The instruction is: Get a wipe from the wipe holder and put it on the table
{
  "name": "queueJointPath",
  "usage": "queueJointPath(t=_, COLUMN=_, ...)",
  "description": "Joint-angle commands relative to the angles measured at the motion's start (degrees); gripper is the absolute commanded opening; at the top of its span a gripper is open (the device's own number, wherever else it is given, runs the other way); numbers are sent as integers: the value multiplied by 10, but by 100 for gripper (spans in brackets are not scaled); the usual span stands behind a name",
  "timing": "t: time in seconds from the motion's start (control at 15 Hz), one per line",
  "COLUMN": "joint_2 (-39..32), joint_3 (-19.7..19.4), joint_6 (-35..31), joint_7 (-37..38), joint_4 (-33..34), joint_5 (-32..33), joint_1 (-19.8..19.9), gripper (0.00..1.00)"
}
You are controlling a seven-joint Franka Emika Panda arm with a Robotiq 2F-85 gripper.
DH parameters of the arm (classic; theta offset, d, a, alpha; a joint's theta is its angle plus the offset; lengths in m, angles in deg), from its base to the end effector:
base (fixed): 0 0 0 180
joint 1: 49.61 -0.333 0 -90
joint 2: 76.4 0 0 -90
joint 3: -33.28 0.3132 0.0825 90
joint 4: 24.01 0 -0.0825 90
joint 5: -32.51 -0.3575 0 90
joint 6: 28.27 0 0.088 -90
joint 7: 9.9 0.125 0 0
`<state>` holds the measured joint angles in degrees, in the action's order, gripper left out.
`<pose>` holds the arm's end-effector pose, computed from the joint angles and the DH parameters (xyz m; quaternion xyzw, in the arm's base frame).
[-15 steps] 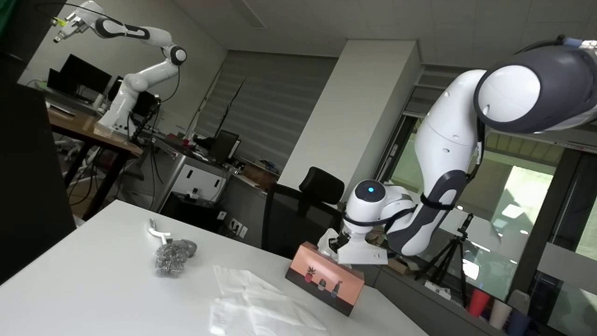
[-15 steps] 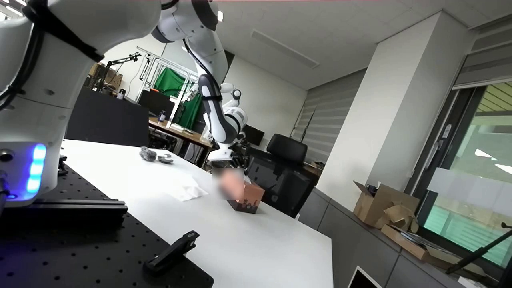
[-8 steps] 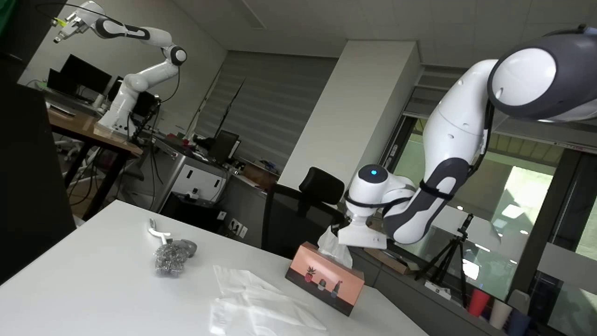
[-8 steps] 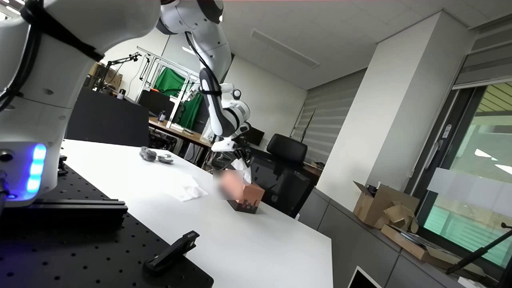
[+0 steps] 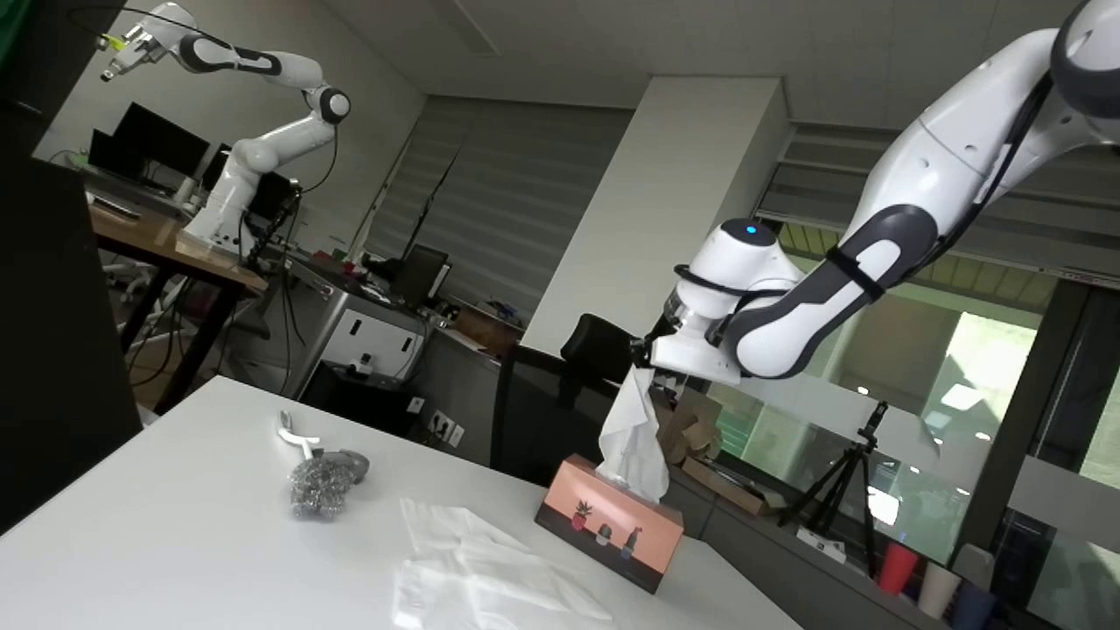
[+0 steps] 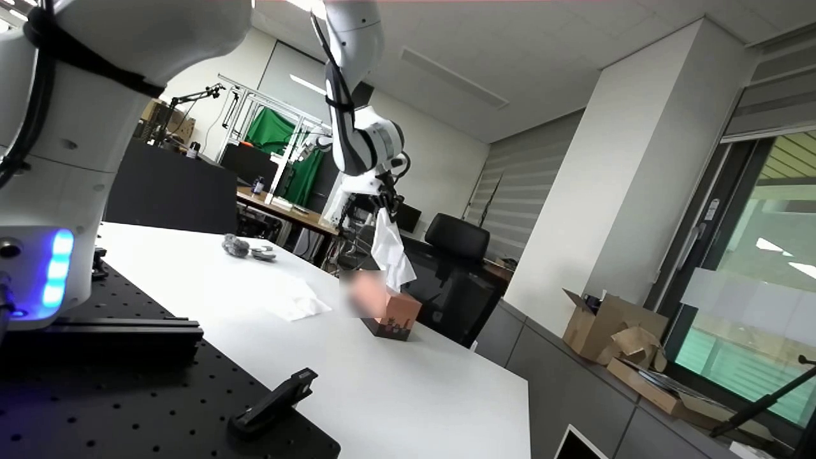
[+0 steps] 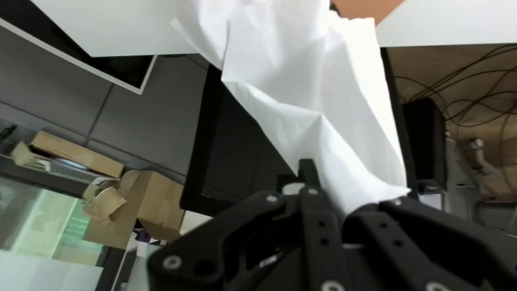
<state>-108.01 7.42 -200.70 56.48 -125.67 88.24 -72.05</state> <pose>0.6777 0.0584 0.3253 0.9084 -0.0631 0.3957 0.1191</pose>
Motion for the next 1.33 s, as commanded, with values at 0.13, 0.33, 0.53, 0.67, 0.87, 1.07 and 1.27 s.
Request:
queueJointPath(t=0.13, joint_2=130, joint_3=251, joint_6=5, joint_7=-255, joint_4=-132, joint_5=-171, joint_1=166, gripper=0)
queueJointPath(t=0.33, joint_2=116, joint_3=393, joint_6=34, joint_7=-404, joint_4=-148, joint_5=-312, joint_1=255, gripper=0)
queueJointPath(t=0.53, joint_2=75, joint_3=532, joint_6=98, joint_7=-552, joint_4=-130, joint_5=-430, joint_1=358, gripper=0)
queueJointPath(t=0.67, joint_2=39, joint_3=618, joint_6=142, joint_7=-650, joint_4=-115, joint_5=-487, joint_1=436, gripper=0)
queueJointPath(t=0.87, joint_2=-13, joint_3=674, joint_6=228, joint_7=-779, joint_4=-94, joint_5=-550, joint_1=511, gripper=0)
queueJointPath(t=1.07, joint_2=-23, joint_3=596, joint_6=357, joint_7=-883, joint_4=-60, joint_5=-634, joint_1=473, gripper=0)
queueJointPath(t=1.27, joint_2=-38, joint_3=500, joint_6=491, joint_7=-928, joint_4=-25, joint_5=-666, joint_1=424, gripper=0)
